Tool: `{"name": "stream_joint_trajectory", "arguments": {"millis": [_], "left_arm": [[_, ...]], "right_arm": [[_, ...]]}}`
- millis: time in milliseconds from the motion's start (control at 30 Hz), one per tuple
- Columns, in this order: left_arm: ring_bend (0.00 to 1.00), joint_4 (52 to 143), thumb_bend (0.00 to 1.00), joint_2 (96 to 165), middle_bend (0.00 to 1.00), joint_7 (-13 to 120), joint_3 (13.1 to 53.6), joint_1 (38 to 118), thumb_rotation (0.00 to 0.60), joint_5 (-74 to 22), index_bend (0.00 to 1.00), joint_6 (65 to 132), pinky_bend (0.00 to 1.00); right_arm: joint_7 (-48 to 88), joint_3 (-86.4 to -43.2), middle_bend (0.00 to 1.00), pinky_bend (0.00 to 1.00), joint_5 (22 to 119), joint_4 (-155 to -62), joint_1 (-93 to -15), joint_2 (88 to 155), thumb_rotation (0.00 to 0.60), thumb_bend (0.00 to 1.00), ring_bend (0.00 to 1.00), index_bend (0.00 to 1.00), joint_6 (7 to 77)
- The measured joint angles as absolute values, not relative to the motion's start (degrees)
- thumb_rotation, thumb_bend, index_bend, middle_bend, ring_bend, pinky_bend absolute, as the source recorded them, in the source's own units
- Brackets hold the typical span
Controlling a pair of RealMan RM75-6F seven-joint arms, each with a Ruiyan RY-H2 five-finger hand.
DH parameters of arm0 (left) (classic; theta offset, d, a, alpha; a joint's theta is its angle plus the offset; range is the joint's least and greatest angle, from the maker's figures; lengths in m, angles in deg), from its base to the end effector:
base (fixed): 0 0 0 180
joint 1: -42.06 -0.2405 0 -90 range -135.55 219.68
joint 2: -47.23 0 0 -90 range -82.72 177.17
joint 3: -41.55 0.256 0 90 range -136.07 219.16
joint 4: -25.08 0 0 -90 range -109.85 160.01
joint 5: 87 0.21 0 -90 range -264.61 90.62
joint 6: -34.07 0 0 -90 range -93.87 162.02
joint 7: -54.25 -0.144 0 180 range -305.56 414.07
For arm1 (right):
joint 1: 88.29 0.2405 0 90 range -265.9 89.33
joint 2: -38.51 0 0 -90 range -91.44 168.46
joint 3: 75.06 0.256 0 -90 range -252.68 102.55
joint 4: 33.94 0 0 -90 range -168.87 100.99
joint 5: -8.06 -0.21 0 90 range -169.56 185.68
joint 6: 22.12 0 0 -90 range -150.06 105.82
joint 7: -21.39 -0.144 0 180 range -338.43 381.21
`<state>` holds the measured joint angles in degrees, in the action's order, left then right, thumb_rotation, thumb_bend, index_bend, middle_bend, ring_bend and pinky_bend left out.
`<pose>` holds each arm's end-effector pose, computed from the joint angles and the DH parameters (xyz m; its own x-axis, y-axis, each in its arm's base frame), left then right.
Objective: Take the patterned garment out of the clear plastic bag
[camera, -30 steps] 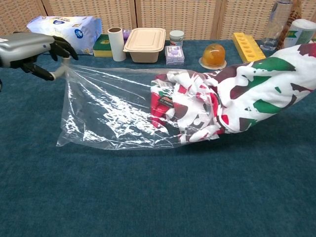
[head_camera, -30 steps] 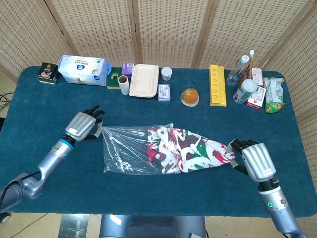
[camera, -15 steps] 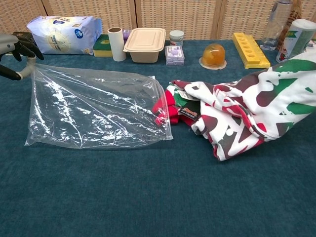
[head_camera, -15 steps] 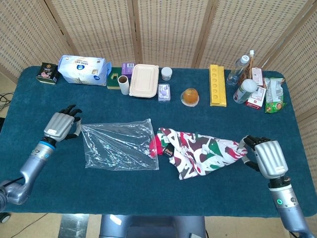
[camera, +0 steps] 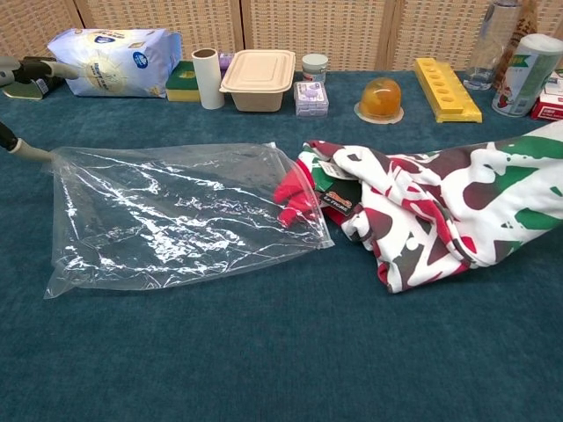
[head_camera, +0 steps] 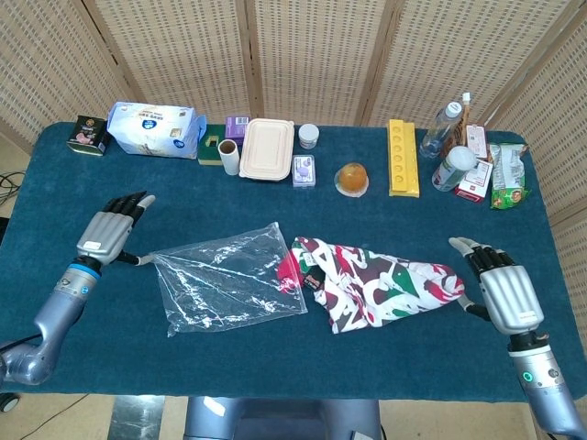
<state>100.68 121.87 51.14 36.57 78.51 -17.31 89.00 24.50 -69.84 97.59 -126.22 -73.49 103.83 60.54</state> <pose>-0.2622 0.3601 0.0847 0.5193 0.2168 0.8267 0.8520 -0.2062 -0.4812 -0.2628 -0.2380 0.1493 0.4250 0.0738 0.9022 -0.8735 -0.2282 0.4301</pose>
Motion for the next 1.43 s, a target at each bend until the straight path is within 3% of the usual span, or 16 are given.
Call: {"name": "stream_joint_trajectory", "arguments": {"millis": [267,400,600,867,1133,1433], "left_arm": [[0.0,106.8,0.03,119.2,0.0,49.7,36.1,74.0,0.593,-18.1,0.0,95.9,0.07],[0.0,109.4,0.04,117.4,0.0,49.9,37.1,70.7,0.562,-16.9,0.0,100.2,0.07],[0.0,116.1,0.07,114.5,0.0,50.9,40.5,62.4,0.598,-13.1,0.0,109.8,0.07],[0.0,121.4,0.08,113.9,0.03,50.9,46.6,52.2,0.6,-4.2,0.06,121.9,0.07],[0.0,123.1,0.08,115.0,0.04,49.2,48.6,47.3,0.599,1.5,0.1,128.1,0.07],[0.0,125.9,0.08,116.1,0.04,48.2,48.9,45.8,0.6,4.3,0.1,128.5,0.07]], "right_arm": [[26.2,-70.5,0.18,0.26,95.9,-127.2,-75.3,101.7,0.6,0.28,0.22,0.11,60.6],[26.7,-70.7,0.18,0.26,94.3,-127.1,-76.9,100.9,0.6,0.28,0.22,0.11,61.5],[27.5,-72.0,0.2,0.26,92.7,-127.1,-80.7,100.4,0.6,0.29,0.22,0.12,64.1],[26.6,-74.2,0.26,0.26,92.7,-126.2,-84.1,101.1,0.6,0.29,0.24,0.22,65.5],[25.2,-75.3,0.27,0.27,94.3,-125.6,-85.8,101.9,0.6,0.29,0.25,0.28,66.6],[21.5,-76.2,0.28,0.27,95.9,-123.4,-87.6,102.7,0.6,0.29,0.26,0.3,68.2]]}}
